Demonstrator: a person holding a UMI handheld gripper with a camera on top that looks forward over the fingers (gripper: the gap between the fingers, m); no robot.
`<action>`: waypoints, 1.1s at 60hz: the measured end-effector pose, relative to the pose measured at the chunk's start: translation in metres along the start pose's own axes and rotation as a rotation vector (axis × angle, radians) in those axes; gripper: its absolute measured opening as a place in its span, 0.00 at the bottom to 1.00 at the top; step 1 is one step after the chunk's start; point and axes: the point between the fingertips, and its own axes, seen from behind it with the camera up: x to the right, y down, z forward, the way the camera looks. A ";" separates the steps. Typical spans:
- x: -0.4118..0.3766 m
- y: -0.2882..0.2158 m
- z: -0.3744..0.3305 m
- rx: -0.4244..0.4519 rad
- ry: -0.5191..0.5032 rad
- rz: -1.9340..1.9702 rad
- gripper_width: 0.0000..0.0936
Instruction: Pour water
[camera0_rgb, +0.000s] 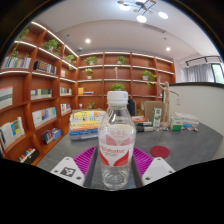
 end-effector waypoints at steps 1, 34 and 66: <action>0.003 0.000 0.001 0.003 0.014 -0.002 0.62; -0.060 -0.009 0.009 0.032 -0.078 0.154 0.38; -0.111 -0.120 0.081 0.155 -0.392 1.601 0.38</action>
